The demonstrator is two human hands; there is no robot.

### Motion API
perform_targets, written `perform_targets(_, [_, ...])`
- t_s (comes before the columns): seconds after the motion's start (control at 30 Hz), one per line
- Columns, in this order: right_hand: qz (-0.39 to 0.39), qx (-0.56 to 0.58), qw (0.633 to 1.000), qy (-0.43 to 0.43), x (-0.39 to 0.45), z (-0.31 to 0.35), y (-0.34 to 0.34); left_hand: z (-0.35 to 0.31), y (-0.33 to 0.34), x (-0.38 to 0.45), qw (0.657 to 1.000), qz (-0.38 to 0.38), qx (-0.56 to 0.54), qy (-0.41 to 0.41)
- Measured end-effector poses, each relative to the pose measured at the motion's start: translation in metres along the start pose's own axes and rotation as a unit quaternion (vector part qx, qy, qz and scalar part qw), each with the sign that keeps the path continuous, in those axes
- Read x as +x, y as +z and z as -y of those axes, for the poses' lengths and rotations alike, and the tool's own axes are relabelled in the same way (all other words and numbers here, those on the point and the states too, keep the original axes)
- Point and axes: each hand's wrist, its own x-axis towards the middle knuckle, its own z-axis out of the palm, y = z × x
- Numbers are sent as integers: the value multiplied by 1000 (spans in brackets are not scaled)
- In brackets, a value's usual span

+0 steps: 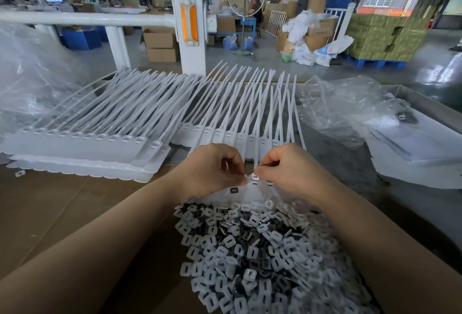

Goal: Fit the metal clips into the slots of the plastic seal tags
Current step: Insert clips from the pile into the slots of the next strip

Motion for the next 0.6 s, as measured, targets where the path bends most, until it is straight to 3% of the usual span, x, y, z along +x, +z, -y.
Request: perform_targets(0.6, [6,-3,1000,7,-1,2,0,7,1,3,1000,0,13,19])
